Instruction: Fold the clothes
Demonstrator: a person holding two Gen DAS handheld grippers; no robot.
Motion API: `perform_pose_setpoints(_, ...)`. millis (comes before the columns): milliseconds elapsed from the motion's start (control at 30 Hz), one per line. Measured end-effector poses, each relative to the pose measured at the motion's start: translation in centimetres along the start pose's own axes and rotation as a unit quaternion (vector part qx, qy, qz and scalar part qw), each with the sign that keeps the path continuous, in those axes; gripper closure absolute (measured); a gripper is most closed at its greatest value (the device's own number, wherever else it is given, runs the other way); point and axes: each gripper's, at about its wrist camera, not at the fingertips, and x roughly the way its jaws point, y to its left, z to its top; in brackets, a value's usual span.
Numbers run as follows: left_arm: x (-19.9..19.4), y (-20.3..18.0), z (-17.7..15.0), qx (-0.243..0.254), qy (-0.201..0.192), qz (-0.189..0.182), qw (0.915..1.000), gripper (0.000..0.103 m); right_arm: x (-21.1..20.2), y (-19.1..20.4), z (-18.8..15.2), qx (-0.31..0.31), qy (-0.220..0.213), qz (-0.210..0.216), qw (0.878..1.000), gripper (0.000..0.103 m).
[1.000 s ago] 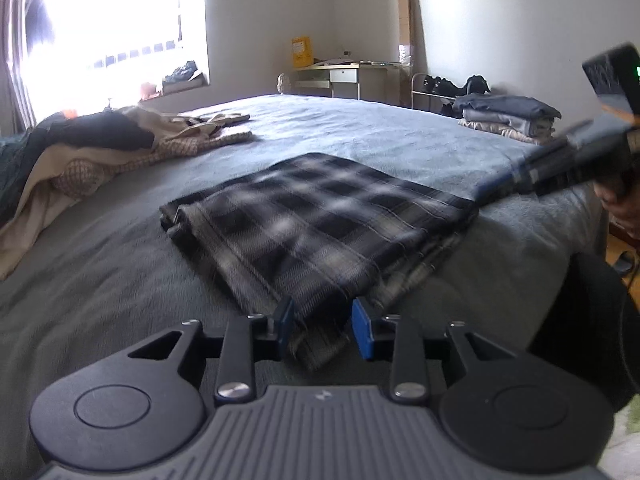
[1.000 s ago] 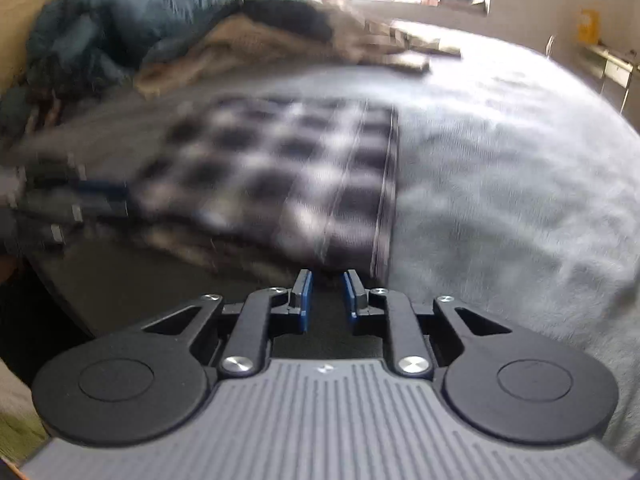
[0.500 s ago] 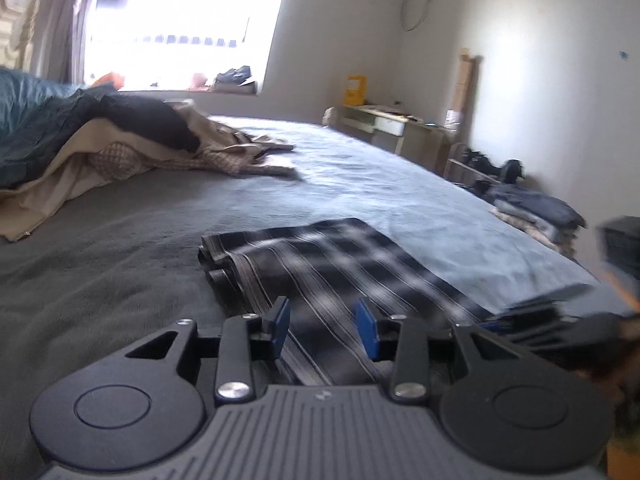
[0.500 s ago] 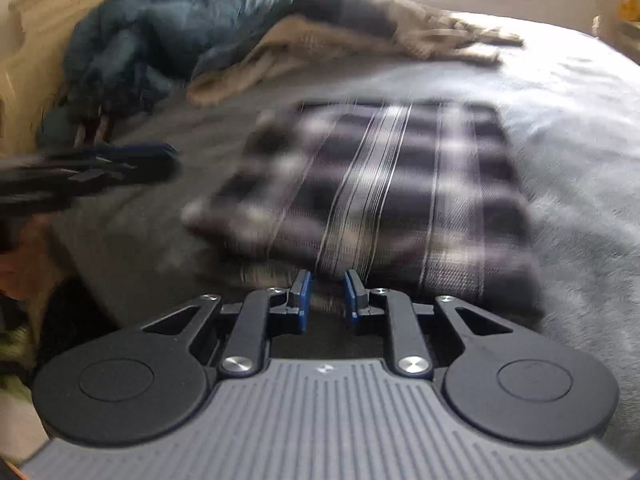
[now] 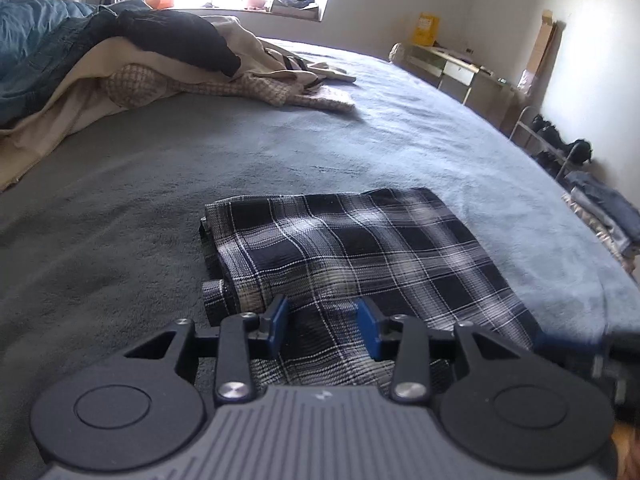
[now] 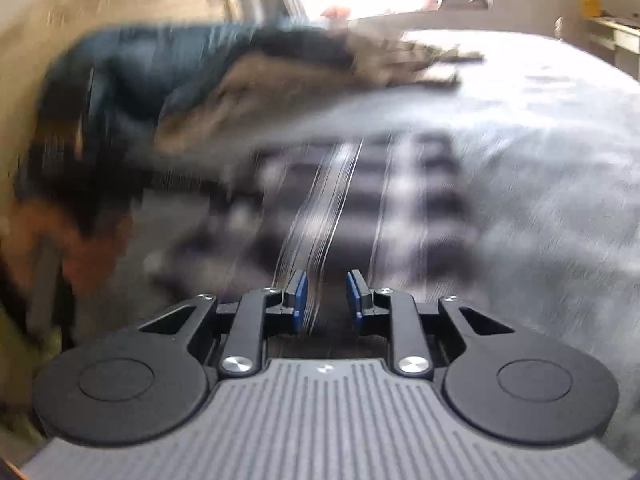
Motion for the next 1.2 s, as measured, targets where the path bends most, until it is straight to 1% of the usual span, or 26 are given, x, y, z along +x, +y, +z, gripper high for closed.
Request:
perform_pose_setpoints(67, 0.3, -0.4, 0.1, 0.001, 0.007, 0.012, 0.9999, 0.063, 0.9, -0.8, 0.3, 0.005, -0.004, -0.024, 1.000, 0.082)
perform_pose_setpoints(100, 0.5, -0.6, 0.1, 0.001, 0.011, 0.017, 0.9998, 0.063, 1.7, -1.2, -0.2, 0.003, 0.007, -0.027, 1.000, 0.081)
perform_pose_setpoints(167, 0.5, -1.1, 0.2, 0.007, 0.015, 0.028, 0.9995, 0.061, 3.4, -2.1, -1.6, -0.003, 0.037, -0.024, 0.999, 0.080)
perform_pose_setpoints(200, 0.6, -1.3, 0.3, 0.010, 0.016, 0.033, 0.9993, 0.061, 3.5, -2.4, -1.9, 0.002, 0.038, -0.020, 0.999, 0.080)
perform_pose_setpoints(267, 0.6, -1.7, 0.4, 0.017, 0.019, 0.041, 0.9988, 0.060, 3.1, -3.0, -2.3, 0.018, 0.025, -0.009, 0.999, 0.080)
perform_pose_setpoints(367, 0.6, -2.1, 0.4, 0.027, 0.021, 0.051, 0.9981, 0.060, 2.8, -3.6, -2.5, 0.035, 0.019, 0.002, 0.999, 0.080)
perform_pose_setpoints(600, 0.6, -2.9, 0.4, 0.043, 0.025, 0.067, 0.9965, 0.059, 2.3, -3.2, -3.4, 0.030, 0.008, -0.003, 1.000, 0.080)
perform_pose_setpoints(667, 0.7, -3.1, 0.4, 0.047, 0.027, 0.070, 0.9961, 0.056, 2.3, -3.2, -3.5, 0.033, 0.006, -0.002, 0.999, 0.080)
perform_pose_setpoints(833, 0.9, -3.7, 0.3, 0.060, 0.027, 0.078, 0.9948, 0.053, 2.1, -3.3, -3.7, 0.040, 0.000, -0.001, 0.999, 0.079)
perform_pose_setpoints(900, 0.8, -3.8, 0.2, 0.057, 0.025, 0.079, 0.9950, 0.053, 2.1, -3.3, -3.8, 0.043, -0.002, 0.000, 0.999, 0.079)
perform_pose_setpoints(1000, -0.5, -3.3, -0.1, 0.039, 0.009, 0.069, 0.9968, 0.048, 2.0, -3.3, -4.0, 0.047, -0.005, 0.001, 0.999, 0.079)
perform_pose_setpoints(1033, -1.2, -3.0, -0.4, 0.032, 0.000, 0.066, 0.9973, 0.045, 1.9, -3.2, -4.0, 0.050, -0.005, -0.001, 0.999, 0.079)
perform_pose_setpoints(1100, -2.9, -2.1, -1.1, 0.016, -0.010, 0.064, 0.9978, 0.041, 1.2, -2.6, -4.2, 0.047, -0.006, -0.009, 0.999, 0.076)
perform_pose_setpoints(1133, -3.8, -1.5, -1.6, 0.007, -0.015, 0.058, 0.9982, 0.034, 0.8, -2.2, -4.4, 0.040, -0.005, -0.012, 0.999, 0.072)
perform_pose_setpoints(1167, -4.7, -1.0, -2.4, 0.001, -0.019, 0.052, 0.9985, 0.027, 0.3, -1.7, -4.7, 0.031, -0.003, -0.015, 0.999, 0.065)
perform_pose_setpoints(1200, -5.6, -0.4, -3.1, -0.005, -0.023, 0.046, 0.9987, 0.025, -0.2, -1.2, -5.1, 0.022, -0.001, -0.017, 1.000, 0.061)
